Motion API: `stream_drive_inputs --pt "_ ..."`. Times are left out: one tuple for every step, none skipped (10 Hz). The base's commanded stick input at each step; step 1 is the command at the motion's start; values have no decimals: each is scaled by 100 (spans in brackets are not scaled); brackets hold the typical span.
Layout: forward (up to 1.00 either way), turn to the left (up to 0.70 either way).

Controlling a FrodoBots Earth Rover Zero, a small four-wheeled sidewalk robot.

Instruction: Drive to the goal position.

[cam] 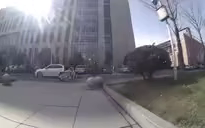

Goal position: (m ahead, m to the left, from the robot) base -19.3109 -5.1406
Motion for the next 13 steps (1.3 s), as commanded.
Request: stream_drive_inputs --pt "0 0" --pt "0 0" --pt "0 0" --pt "0 0" --pt "0 48" --pt "0 70" --pt "0 70" --pt "0 70" --pt "0 70" --pt "0 70" --pt "0 70" --pt "0 70" --pt "0 70"
